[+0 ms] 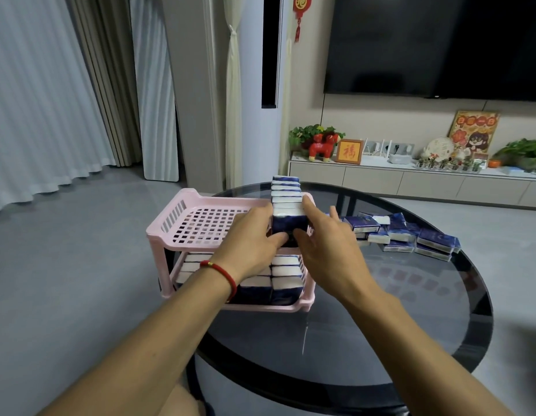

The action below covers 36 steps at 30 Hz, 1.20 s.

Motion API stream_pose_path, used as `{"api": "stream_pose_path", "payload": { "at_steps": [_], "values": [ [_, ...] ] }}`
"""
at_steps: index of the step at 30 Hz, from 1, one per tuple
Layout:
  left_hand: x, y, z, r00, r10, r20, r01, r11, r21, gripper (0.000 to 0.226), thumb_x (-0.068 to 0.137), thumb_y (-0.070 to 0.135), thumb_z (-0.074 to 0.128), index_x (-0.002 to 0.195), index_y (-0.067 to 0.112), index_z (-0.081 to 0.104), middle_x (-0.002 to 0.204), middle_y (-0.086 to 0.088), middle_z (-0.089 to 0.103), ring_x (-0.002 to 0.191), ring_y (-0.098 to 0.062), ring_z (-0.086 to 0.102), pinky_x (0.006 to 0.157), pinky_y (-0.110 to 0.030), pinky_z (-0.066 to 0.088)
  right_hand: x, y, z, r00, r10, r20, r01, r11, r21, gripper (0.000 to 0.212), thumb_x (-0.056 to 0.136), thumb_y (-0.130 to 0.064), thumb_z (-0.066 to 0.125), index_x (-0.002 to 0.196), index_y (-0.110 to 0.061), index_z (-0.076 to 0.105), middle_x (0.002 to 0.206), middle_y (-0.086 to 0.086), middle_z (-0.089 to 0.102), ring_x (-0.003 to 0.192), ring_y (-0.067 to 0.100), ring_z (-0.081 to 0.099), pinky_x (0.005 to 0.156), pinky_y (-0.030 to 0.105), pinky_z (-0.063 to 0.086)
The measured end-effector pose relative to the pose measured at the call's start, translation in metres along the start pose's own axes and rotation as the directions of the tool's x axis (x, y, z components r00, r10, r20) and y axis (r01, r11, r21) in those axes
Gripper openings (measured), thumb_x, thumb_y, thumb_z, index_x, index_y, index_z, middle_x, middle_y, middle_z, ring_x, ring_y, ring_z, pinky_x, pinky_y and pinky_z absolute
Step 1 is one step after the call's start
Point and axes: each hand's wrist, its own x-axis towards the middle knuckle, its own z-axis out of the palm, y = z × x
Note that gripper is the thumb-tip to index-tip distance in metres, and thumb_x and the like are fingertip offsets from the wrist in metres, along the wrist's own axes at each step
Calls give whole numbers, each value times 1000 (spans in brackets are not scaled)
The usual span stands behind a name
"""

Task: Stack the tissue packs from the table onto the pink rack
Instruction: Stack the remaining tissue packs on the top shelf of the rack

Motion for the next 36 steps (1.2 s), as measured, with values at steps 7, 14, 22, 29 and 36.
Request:
{"api": "stream_pose_path", "payload": {
  "at_steps": [7, 14, 22, 29, 36],
  "values": [
    [6, -2, -8, 996, -4, 85, 2, 1000, 18, 50, 92, 24, 68, 139, 38, 57, 120, 10, 71, 110, -16, 66, 102, -39, 52, -4, 7, -3, 995, -100, -2, 100, 990, 103, 43, 98, -17, 60, 140, -18, 49, 85, -12, 67, 77, 13, 55, 96, 33, 42],
    [5, -13, -9, 996, 12, 93, -7, 998, -62, 65, 81, 33, 73, 144, 35, 54, 133, 15, 67, 122, -10, 63, 110, -43, 48, 7, 67, -21, 936, 240, -257, -132, 916, 378, 32, 100, -17, 52, 130, -17, 62, 122, -7, 68, 108, 6, 64, 101, 33, 53],
    [-13, -12, -2, 999, -29, -42, 27, 999, -40, 85, 85, 53, 72, 157, 28, 34, 151, 7, 53, 134, -13, 54, 113, -44, 46, -1, 162, 21, 927, 363, -88, -363, 931, 17, 44, 95, -11, 60, 138, -13, 55, 138, 12, 60, 122, 31, 60, 104, 50, 50],
    [-64, 0, 13, 824, 252, -508, -151, 961, 232, 37, 94, 10, 62, 131, 7, 61, 126, -9, 61, 120, -23, 55, 106, -24, 40, 32, 175, 64, 936, 351, 5, -349, 933, -93, 66, 91, -5, 61, 151, -16, 34, 155, 10, 33, 131, 37, 48, 103, 49, 46],
    [-92, 14, 55, 796, 478, -371, -397, 876, 275, 24, 79, -2, 62, 99, 9, 70, 96, 1, 64, 93, -21, 57, 86, -29, 46, 49, 191, 78, 915, 399, -55, -402, 897, -184, 49, 94, -20, 64, 138, -12, 44, 140, 11, 51, 122, 37, 54, 92, 47, 43]
  ]
}}
